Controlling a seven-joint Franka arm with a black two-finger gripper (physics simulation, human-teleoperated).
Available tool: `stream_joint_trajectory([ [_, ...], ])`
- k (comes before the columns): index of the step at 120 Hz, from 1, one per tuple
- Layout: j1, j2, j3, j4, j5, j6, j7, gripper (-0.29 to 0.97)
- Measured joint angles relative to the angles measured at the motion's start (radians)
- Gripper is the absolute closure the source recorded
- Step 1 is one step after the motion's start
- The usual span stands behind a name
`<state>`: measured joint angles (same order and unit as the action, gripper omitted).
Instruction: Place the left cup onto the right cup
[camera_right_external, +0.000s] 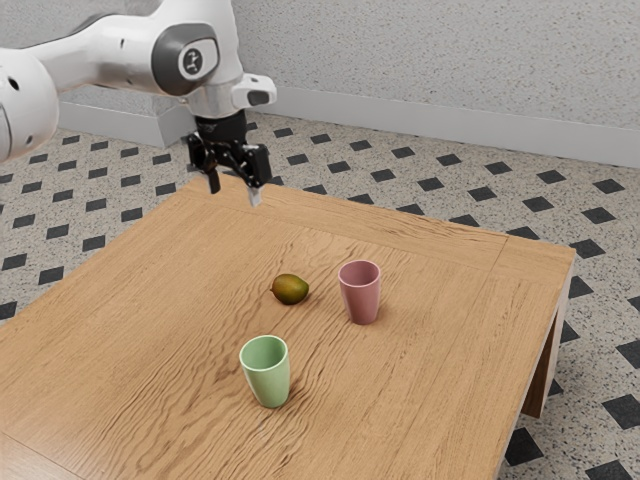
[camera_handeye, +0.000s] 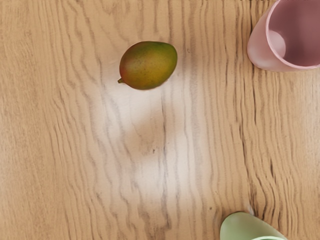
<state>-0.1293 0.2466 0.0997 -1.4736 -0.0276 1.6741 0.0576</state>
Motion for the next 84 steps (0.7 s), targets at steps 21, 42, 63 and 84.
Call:
stream_joint_trajectory([
  [21, -0.002, -0.023, 0.000, -0.065, 0.000, 0.035, -0.001, 0.02],
  [42, -0.010, -0.055, 0.000, -0.116, 0.000, 0.060, -0.001, 0.02],
  [63, -0.021, -0.076, 0.000, -0.167, 0.001, 0.088, 0.001, 0.02],
  [84, -0.029, -0.095, 0.001, -0.220, 0.003, 0.110, 0.002, 0.02],
])
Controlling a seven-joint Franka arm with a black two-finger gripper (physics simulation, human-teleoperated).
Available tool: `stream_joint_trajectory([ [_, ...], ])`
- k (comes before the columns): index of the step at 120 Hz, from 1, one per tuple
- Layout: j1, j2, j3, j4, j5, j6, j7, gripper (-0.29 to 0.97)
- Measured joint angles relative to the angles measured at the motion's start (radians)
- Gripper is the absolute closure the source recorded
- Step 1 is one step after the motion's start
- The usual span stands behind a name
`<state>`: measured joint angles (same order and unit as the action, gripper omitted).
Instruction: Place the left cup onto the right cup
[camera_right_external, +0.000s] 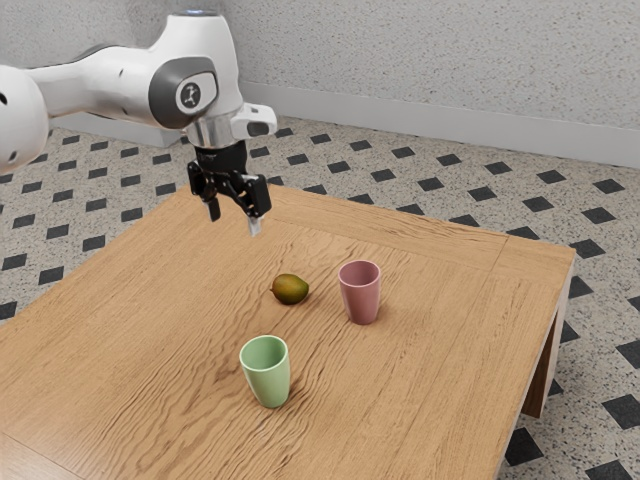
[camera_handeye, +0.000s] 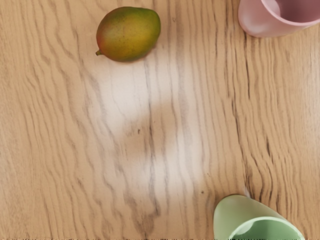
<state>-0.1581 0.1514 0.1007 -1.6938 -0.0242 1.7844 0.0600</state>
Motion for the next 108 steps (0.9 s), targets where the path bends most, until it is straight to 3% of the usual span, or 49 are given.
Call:
stream_joint_trajectory([
  [108, -0.041, -0.054, 0.001, -0.174, 0.013, 0.119, 0.094, 0.02],
])
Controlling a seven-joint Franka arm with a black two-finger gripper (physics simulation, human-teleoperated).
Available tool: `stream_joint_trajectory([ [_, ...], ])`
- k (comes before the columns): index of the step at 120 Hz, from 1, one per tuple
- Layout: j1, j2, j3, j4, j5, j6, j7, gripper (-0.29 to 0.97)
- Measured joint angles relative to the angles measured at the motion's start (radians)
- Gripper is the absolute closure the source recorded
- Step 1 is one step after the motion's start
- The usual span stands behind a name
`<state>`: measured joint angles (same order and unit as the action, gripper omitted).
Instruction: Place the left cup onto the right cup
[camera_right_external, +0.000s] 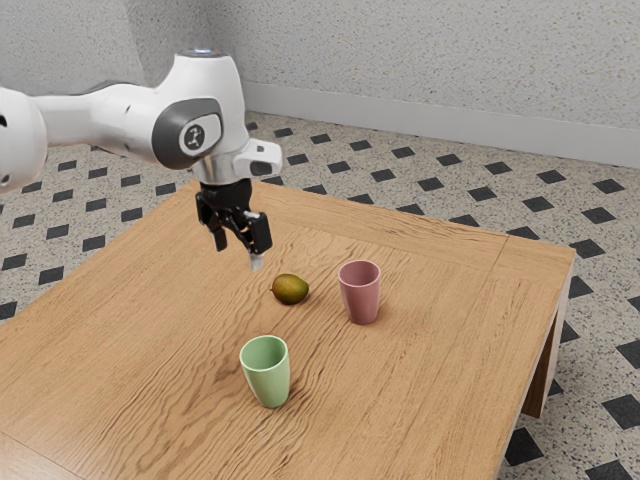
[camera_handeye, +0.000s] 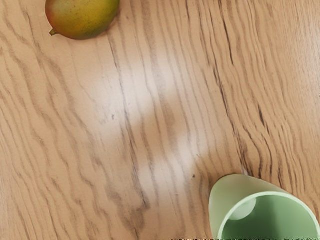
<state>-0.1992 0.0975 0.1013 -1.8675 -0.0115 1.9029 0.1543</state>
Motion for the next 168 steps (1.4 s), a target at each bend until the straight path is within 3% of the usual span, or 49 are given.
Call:
stream_joint_trajectory([
  [168, -0.039, -0.037, -0.010, -0.222, -0.014, 0.136, 0.058, 0.02],
])
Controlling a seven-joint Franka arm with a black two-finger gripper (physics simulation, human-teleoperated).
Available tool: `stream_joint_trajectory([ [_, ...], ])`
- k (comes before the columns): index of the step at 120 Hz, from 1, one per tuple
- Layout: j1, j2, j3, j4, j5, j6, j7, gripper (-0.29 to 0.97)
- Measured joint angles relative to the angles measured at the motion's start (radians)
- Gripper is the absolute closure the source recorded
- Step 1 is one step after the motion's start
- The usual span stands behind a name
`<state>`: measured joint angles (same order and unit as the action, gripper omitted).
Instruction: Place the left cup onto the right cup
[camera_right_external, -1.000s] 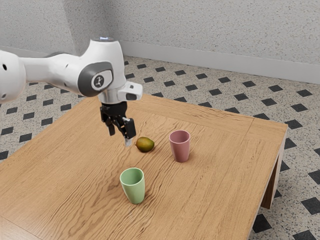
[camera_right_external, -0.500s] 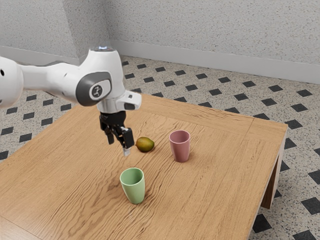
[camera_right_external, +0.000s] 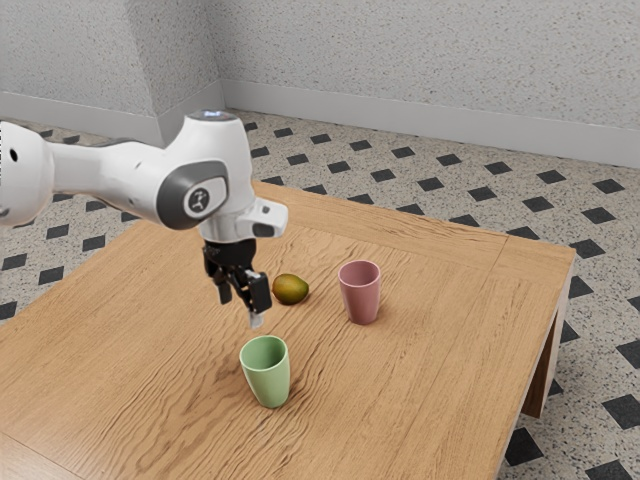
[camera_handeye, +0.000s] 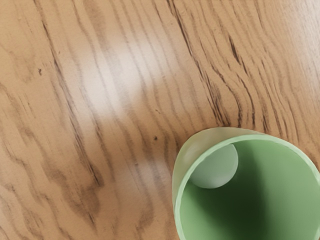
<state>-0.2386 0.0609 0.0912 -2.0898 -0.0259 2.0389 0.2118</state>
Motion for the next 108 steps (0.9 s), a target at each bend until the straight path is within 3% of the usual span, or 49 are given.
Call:
stream_joint_trajectory([
  [108, -0.004, 0.071, -0.002, -0.001, -0.003, 0.052, -0.028, 0.02],
])
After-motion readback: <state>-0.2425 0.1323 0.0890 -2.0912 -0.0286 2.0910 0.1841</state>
